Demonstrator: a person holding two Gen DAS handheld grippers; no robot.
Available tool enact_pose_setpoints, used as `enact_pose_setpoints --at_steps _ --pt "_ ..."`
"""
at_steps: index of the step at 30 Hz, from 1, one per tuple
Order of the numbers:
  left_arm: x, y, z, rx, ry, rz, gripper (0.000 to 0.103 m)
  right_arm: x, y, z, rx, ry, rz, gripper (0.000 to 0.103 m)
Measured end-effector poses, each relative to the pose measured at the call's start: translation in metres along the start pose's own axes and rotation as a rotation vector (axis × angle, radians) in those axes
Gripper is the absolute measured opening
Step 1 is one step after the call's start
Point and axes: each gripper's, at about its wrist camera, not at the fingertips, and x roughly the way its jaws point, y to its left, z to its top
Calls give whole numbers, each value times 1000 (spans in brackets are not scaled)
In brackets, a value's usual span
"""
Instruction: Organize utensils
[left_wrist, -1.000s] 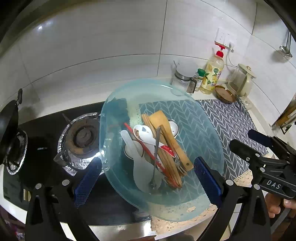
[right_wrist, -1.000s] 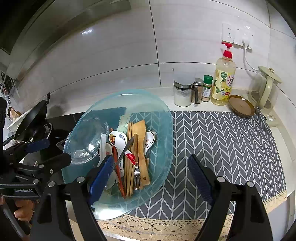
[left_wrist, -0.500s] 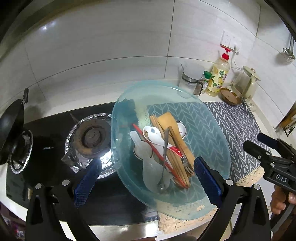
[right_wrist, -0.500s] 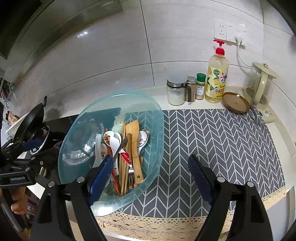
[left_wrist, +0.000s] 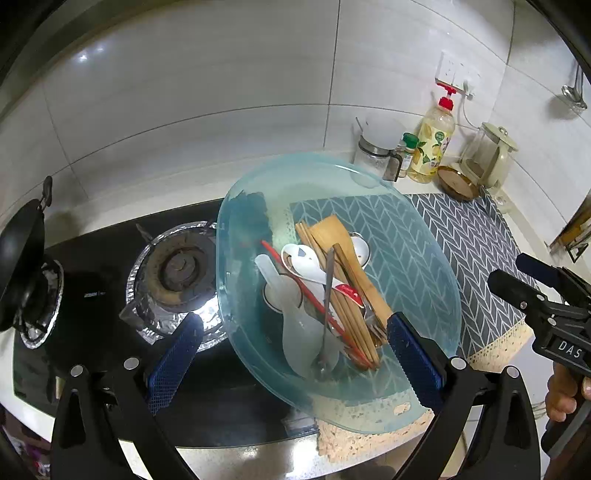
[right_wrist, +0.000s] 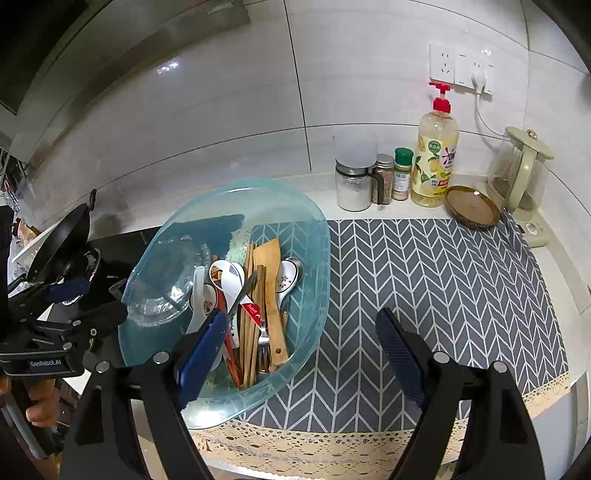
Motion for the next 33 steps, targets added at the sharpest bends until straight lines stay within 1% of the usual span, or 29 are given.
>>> enact_pose_setpoints --at_steps 20,27,33 --pt "5 1 -2 8 12 -1 99 5 2 -3 3 18 4 80" --pt "4 3 -2 4 -9 -26 99 7 1 -3 9 22 1 80" --pt "7 1 1 9 -1 -25 99 7 1 -3 7 24 0 80"
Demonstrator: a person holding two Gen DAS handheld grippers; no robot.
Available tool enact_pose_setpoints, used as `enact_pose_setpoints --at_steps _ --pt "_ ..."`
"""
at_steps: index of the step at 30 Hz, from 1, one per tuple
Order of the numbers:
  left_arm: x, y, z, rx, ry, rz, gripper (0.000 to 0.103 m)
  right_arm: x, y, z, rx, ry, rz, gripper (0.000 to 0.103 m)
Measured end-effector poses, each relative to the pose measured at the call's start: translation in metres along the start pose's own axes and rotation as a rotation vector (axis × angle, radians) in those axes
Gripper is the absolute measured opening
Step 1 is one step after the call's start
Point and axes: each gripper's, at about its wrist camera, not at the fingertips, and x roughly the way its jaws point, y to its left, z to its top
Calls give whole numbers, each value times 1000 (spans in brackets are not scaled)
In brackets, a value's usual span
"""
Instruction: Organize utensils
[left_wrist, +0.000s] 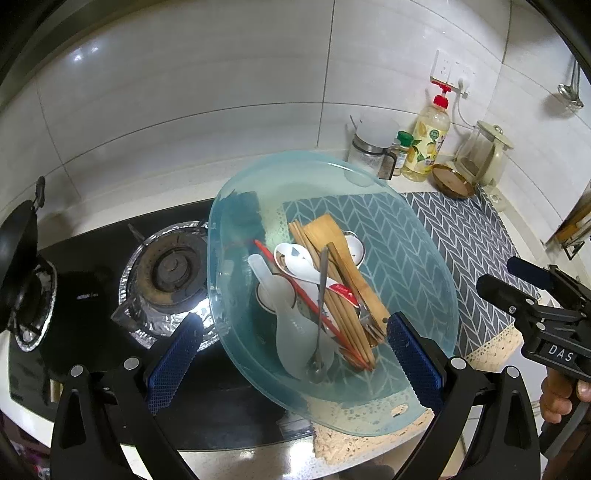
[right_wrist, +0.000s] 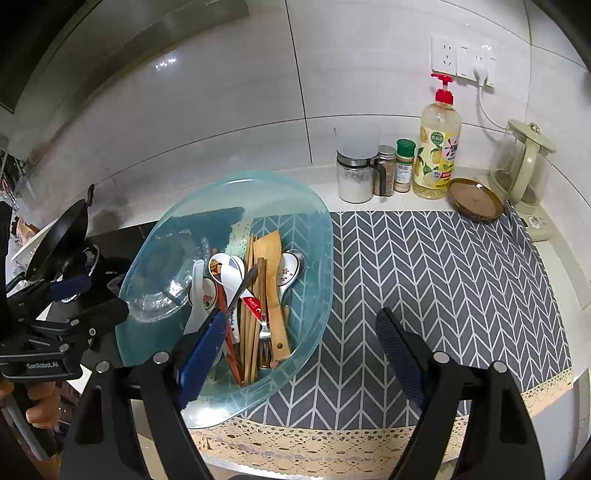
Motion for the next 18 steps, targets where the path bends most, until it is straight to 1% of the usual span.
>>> enact_pose_setpoints --at_steps 8,18 --pt "4 -2 2 7 24 -7 99 1 0 1 0 1 0 80" --pt "3 -2 2 6 27 -7 99 3 0 2 -6 0 2 80"
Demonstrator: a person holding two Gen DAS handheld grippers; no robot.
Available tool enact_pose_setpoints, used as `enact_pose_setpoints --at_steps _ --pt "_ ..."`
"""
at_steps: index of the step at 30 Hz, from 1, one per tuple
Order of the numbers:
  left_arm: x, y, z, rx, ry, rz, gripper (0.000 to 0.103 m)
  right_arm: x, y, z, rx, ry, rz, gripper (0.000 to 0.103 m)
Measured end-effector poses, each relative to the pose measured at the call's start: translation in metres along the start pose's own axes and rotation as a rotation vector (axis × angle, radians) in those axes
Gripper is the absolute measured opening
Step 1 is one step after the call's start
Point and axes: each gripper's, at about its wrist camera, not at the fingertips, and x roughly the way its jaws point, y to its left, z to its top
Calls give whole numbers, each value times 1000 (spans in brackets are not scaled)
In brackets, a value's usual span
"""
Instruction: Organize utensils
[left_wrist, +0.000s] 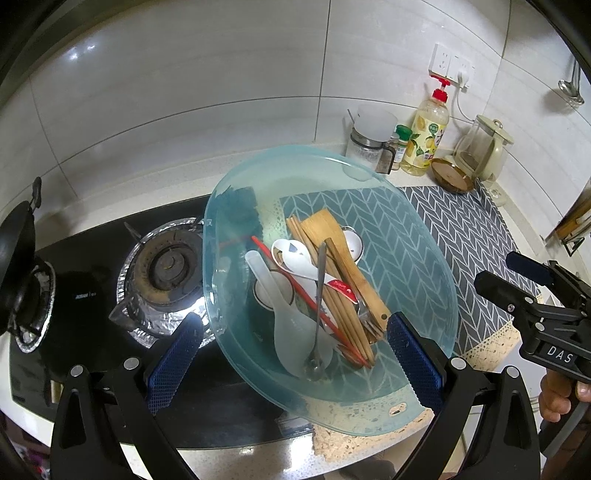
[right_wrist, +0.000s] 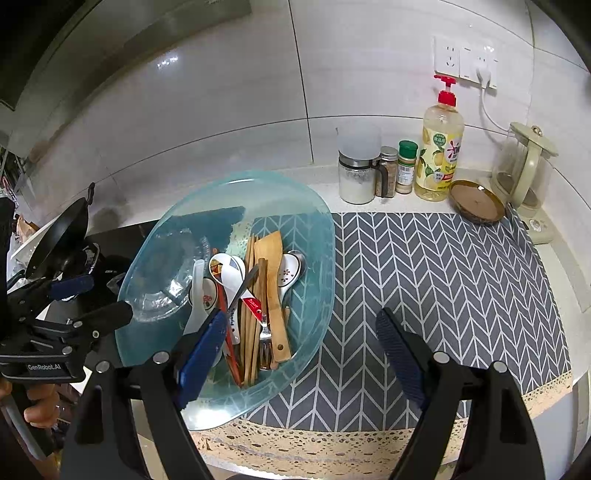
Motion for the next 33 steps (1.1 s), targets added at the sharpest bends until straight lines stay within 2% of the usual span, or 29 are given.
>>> enact_pose_setpoints --at_steps 33 --pt "0 4 -2 3 8 1 99 0 3 1 -15 0 2 80"
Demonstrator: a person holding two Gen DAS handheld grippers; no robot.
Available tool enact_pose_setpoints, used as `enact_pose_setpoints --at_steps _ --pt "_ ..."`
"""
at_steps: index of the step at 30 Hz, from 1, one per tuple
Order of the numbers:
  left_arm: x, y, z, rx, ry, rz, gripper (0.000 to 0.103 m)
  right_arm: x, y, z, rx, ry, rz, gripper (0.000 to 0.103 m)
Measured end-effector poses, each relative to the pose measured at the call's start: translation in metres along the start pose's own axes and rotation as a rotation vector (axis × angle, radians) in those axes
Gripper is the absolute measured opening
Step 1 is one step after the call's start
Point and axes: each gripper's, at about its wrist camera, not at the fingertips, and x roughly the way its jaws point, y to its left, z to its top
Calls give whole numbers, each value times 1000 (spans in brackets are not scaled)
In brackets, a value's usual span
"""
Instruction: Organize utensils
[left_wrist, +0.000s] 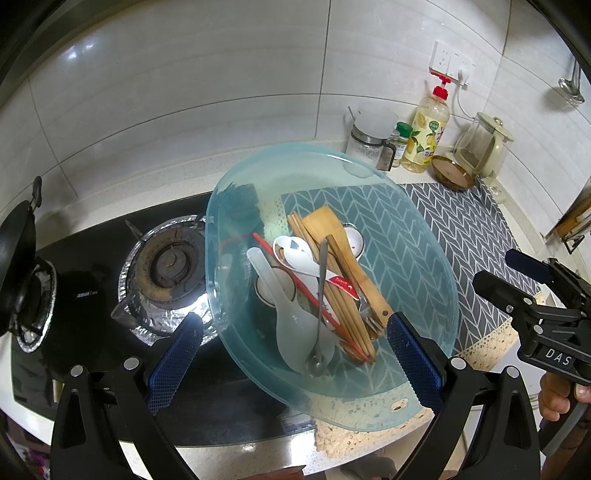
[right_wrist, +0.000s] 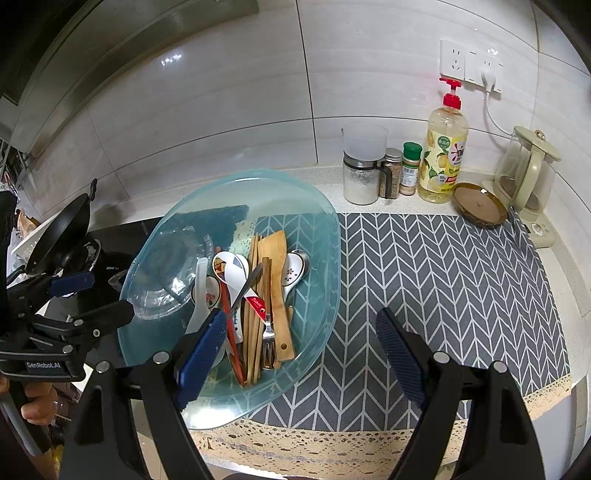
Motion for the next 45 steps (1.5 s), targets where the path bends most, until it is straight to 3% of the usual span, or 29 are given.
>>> enact_pose_setpoints --at_steps 45 --pt "8 10 6 43 -1 -11 99 12 -1 -3 -30 49 -23 80"
